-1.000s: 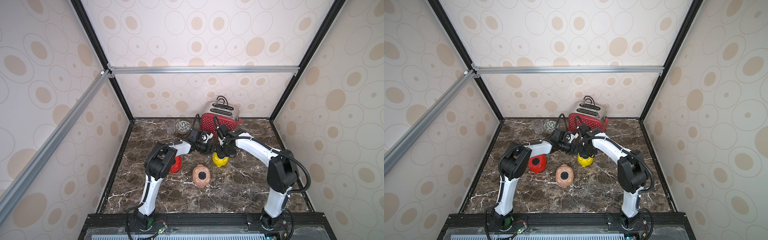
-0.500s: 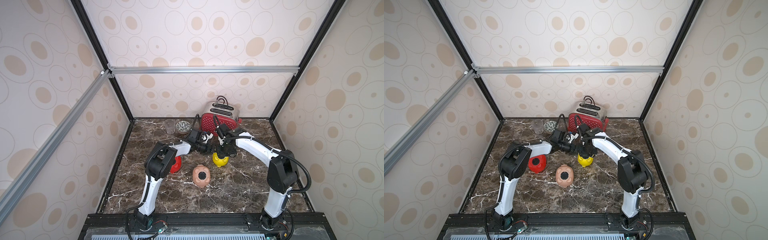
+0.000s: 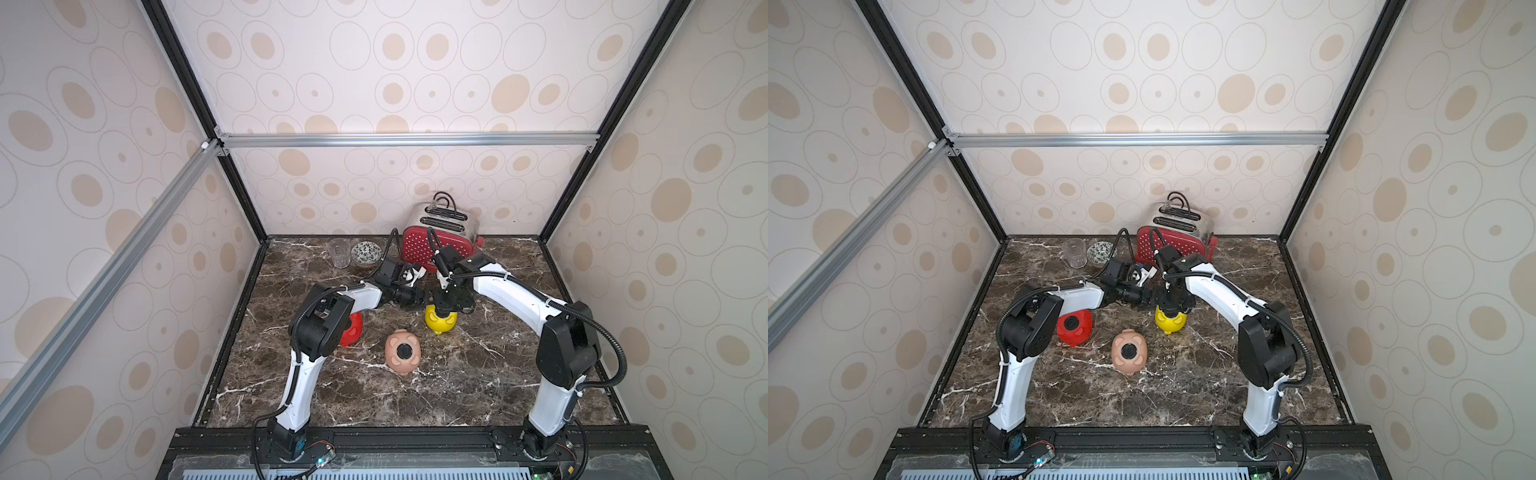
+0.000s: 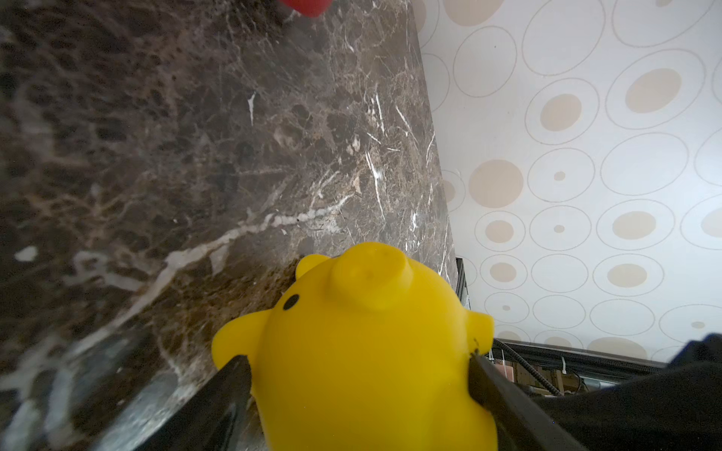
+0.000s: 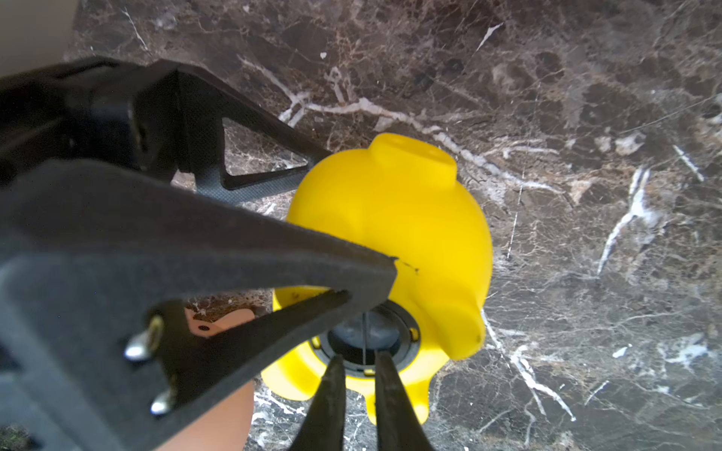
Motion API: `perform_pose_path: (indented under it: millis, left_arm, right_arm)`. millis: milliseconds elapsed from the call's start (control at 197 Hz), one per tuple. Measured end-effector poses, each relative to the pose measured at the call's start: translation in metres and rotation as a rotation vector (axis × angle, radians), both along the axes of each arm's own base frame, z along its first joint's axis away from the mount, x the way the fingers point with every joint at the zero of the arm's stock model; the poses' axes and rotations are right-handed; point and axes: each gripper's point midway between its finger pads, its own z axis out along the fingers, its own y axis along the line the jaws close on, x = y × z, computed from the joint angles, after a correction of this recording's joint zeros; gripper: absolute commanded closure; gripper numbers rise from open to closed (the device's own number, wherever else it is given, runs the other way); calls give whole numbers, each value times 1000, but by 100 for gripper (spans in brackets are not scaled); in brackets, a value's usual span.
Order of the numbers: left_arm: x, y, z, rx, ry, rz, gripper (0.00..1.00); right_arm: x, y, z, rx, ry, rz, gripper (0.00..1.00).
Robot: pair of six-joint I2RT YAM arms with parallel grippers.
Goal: Close piggy banks
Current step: Screw the knob on the piggy bank.
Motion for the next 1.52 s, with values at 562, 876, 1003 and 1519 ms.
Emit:
perform_pose_path:
  millis: [562, 876, 1003, 1519]
  left_arm:
    - [0, 0, 0, 0, 0, 0, 14]
    - [0, 0, 0, 0, 0, 0, 14]
    - [0, 0, 0, 1, 0, 0, 14]
    - [0, 0, 0, 5, 0, 3, 14]
  right_arm:
    - [-13, -29, 74, -17, -163, 9, 64]
    - [-37, -73, 107, -44, -374, -4, 49]
    - [-50, -90, 102, -55, -471, -2, 39]
    - [-58, -120, 67, -80, -794, -10, 16]
